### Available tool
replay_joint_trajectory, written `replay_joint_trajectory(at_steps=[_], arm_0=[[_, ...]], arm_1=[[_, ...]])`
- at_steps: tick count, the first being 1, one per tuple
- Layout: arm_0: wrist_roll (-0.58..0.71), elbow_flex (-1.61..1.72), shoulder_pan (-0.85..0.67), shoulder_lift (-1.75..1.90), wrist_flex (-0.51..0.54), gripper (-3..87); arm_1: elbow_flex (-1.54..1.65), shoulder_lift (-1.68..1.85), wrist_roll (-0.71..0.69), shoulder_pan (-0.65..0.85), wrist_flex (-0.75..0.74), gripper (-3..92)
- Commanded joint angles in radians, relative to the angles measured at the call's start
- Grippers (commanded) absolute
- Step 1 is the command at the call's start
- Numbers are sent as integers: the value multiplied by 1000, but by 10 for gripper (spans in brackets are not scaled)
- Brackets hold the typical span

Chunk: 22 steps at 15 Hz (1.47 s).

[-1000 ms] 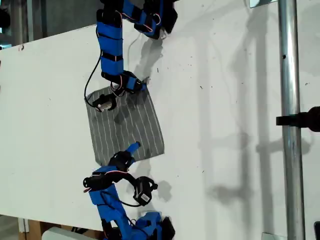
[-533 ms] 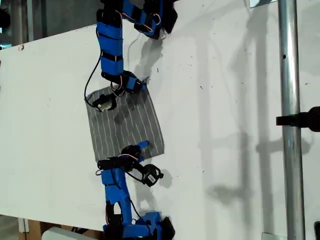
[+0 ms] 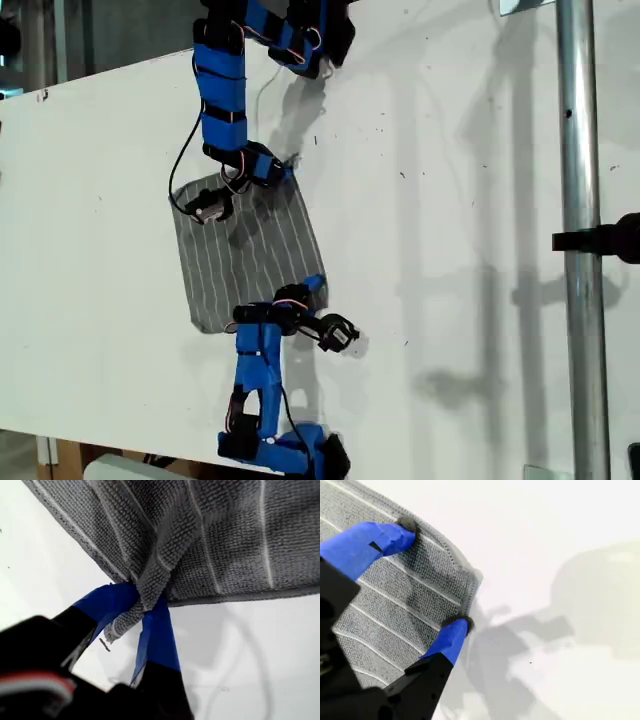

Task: Grasp corners of a towel and fold twice.

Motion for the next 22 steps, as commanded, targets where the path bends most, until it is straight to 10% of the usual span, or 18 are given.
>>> replay_joint_trajectory(at_steps=[1,8,17,22], arm_0=[[-29,23,0,31,-8,30],[29,-28,34,123,-2,-17],[-190,-29,440,370,156,-17],[51,55,104,425,158,-17]], arm_1=[[-12,18,-14,-6,-12,-2],[54,187,34,-54,25,-2],[-87,437,545,-710,202,-2],[-80,413,282,-307,238,-2]])
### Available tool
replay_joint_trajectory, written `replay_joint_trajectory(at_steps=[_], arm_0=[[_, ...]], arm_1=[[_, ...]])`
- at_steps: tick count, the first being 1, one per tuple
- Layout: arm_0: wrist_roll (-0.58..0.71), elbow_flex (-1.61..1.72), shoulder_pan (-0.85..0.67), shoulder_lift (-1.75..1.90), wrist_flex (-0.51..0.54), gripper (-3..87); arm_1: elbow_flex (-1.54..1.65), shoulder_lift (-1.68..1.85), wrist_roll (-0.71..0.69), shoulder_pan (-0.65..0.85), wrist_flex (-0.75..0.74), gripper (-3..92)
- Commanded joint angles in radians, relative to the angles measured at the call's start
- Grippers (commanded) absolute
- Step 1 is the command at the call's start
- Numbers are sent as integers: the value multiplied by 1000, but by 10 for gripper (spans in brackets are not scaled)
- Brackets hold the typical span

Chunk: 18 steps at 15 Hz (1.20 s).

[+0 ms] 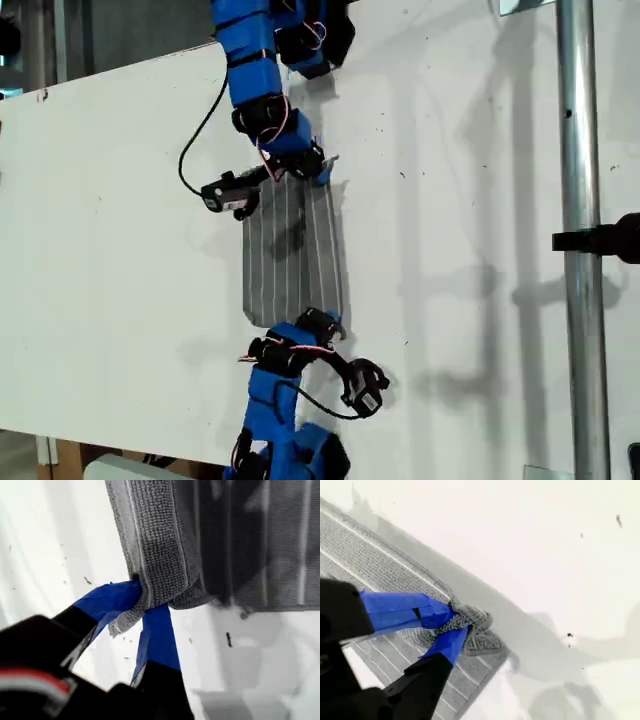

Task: Grasp corners of a towel and fold twice.

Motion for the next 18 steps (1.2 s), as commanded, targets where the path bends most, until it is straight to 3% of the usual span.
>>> replay_joint_trajectory(at_steps=[1,4,8,12,15,18], arm_0=[[178,5,-232,40,-12,-17],[388,-31,-485,-34,-54,-17],[545,-215,-653,-98,-17,-17],[526,-189,-658,-94,17,-17],[463,-40,-566,-100,-61,-17],[423,29,-537,-150,-132,-16]], arm_1=[[-3,-5,-175,252,-35,-2],[3,-44,-385,549,-135,-2],[-100,-35,-560,729,-184,-2],[-118,-26,-512,638,-89,-2],[17,-81,-388,497,-135,-2],[118,-170,-351,482,-219,-2]])
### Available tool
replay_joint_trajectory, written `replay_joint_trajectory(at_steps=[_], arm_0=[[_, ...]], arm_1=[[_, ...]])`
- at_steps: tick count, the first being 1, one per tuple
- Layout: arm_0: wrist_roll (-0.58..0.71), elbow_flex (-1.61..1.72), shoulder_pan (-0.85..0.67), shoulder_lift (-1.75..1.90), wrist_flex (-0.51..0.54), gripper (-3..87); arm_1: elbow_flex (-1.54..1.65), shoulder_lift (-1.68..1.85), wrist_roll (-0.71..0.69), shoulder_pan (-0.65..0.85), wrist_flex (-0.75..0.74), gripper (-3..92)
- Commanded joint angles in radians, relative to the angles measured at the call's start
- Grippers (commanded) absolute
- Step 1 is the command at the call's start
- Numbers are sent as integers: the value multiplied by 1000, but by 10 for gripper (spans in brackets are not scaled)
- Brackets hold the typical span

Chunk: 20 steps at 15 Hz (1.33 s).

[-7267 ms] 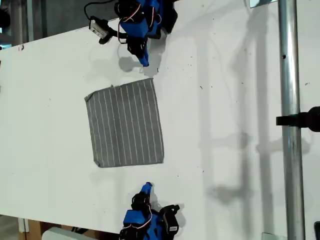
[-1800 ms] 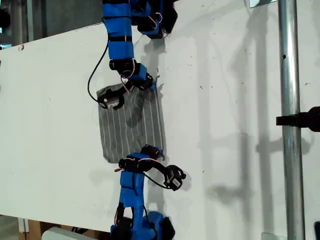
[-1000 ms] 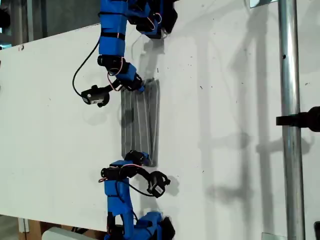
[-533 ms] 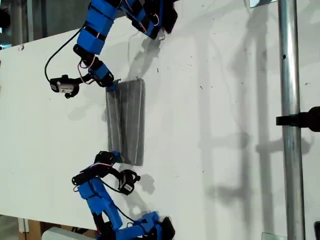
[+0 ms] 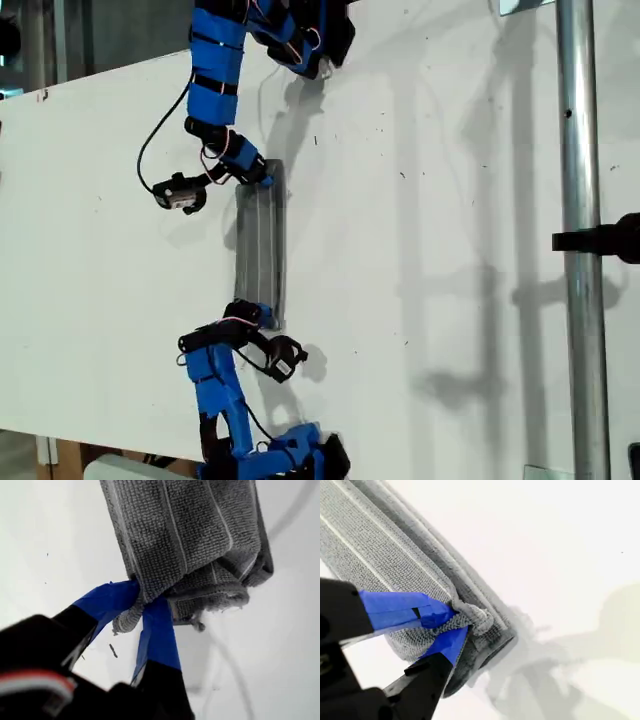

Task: Grasp corners of a towel and fold twice.

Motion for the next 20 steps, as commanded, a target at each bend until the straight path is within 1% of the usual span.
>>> replay_joint_trajectory(at_steps=[1,5,7,8,9,10,12,14,15,17,18,19,20], arm_0=[[-23,-2,3,-35,-14,-16],[-28,-8,-48,-95,-34,-16],[-31,-41,-58,-91,29,-4],[-35,-66,-58,-77,78,29],[-18,-87,-51,-46,126,42],[-9,-101,-43,-11,172,59],[0,-89,-54,60,219,66],[-5,-37,-66,141,232,65],[-14,5,-61,213,230,65],[-51,110,-21,407,235,65],[-92,192,6,520,224,60],[-140,304,38,641,199,58],[-178,445,81,775,149,54]], arm_1=[[20,-49,11,14,-41,-2],[8,-156,-35,98,-110,-2],[6,-146,-41,132,-91,-2],[6,-129,-38,150,-60,-2],[6,-104,-32,169,-23,80],[8,-72,-26,183,17,208],[3,0,-6,187,87,292],[-2,101,20,207,172,299],[12,179,49,238,218,297],[104,419,147,281,252,286],[158,546,224,298,270,280],[227,693,299,285,270,264],[276,816,365,225,261,255]])
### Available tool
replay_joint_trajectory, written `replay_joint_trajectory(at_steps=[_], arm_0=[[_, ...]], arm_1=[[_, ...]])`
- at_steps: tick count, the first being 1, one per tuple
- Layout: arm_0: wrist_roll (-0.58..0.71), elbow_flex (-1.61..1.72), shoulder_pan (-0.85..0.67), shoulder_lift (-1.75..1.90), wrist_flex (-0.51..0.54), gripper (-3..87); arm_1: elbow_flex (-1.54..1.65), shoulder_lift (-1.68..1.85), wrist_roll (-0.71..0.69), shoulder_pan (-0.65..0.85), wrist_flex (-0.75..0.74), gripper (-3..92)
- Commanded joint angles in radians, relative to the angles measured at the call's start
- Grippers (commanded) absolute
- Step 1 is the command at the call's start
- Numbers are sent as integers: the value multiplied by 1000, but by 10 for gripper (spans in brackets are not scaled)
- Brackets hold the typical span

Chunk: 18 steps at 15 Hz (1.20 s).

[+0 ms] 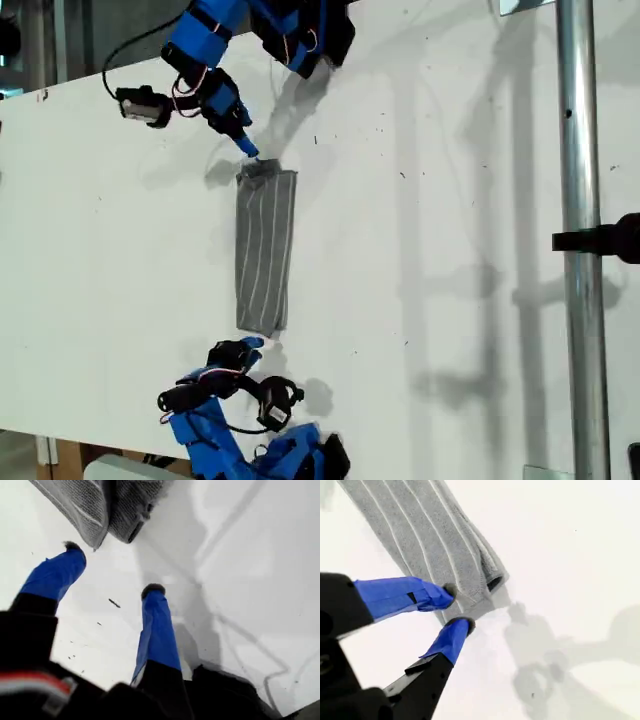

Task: Grasp corners of a towel and fold twice.

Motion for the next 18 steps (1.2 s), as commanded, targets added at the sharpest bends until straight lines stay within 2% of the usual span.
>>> replay_joint_trajectory(at_steps=[1,3,4,5,6,7,10,11,15,16,18], arm_0=[[-110,293,109,344,-118,54],[-163,701,256,818,-333,26],[-212,881,290,1143,-353,-26],[-261,1012,318,1470,-299,-26],[-268,1114,365,1672,-301,-26],[-279,1149,400,1655,-319,-26],[-319,1347,459,1664,-364,-26],[-370,1414,448,1664,-364,-26],[-365,1411,413,1664,-336,-26],[-370,1411,411,1664,-334,-26],[-373,1411,405,1664,-334,-26]], arm_1=[[55,261,150,-123,2,251],[186,468,331,-333,-14,235],[275,635,428,-439,-14,218],[360,815,509,-534,25,208],[420,928,555,-591,94,204],[445,893,601,-661,80,205],[594,919,736,-746,87,214],[603,905,741,-753,83,218],[595,911,701,-692,80,232],[588,916,695,-683,78,166],[551,916,684,-673,83,192]])
